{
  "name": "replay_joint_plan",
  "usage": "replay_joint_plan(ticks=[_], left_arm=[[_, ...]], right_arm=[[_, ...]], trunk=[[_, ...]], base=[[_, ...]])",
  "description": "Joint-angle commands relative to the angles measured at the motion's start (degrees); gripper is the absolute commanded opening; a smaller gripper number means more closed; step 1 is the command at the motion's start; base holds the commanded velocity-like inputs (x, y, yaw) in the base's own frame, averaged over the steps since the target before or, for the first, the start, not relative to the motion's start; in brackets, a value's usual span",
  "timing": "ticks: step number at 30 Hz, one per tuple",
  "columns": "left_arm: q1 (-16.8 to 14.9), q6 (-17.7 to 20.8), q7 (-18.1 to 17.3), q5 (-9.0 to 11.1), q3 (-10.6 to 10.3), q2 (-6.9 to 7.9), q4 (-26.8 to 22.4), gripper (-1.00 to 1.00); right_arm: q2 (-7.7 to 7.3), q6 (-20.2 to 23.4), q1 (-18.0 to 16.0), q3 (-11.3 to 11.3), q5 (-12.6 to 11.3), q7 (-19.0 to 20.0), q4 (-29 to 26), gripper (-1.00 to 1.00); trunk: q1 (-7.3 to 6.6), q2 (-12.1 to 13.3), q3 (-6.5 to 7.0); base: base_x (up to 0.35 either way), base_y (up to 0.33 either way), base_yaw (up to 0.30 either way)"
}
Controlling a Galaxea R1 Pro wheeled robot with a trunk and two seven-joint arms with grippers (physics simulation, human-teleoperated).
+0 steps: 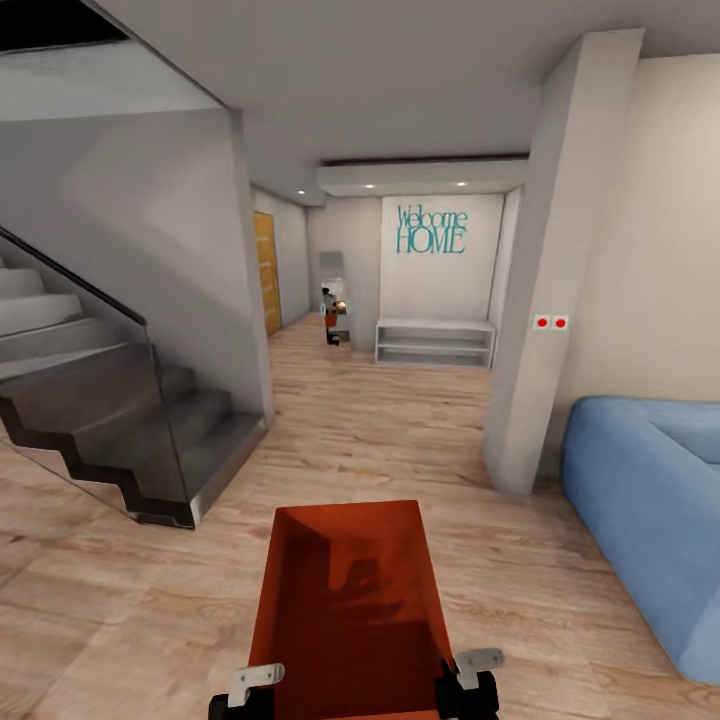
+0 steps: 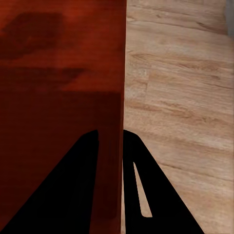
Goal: Move the two storage containers from the living room to the garage. In the garage, place one container on the floor and stack the other container on top of it (either order is fine).
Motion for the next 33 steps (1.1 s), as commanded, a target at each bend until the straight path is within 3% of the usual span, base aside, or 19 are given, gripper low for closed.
replay_joint_plan(ticks=[1, 33], left_arm=[[0.0, -0.4, 0.8, 0.9, -0.8, 0.10, 0.1, -1.00], [0.0, -0.4, 0.8, 0.9, -0.9, 0.10, 0.1, -1.00]], right_arm=[[-0.03, 0.0, -0.1, 0.3, 0.6, -0.6, 0.0, -1.00], [-0.01, 0.0, -0.1, 0.3, 0.6, -0.6, 0.0, -1.00]], trunk=[[0.04, -0.1, -0.08], [0.04, -0.1, -0.08]], base=[[0.336, 0.000, 0.000], [0.336, 0.000, 0.000]])
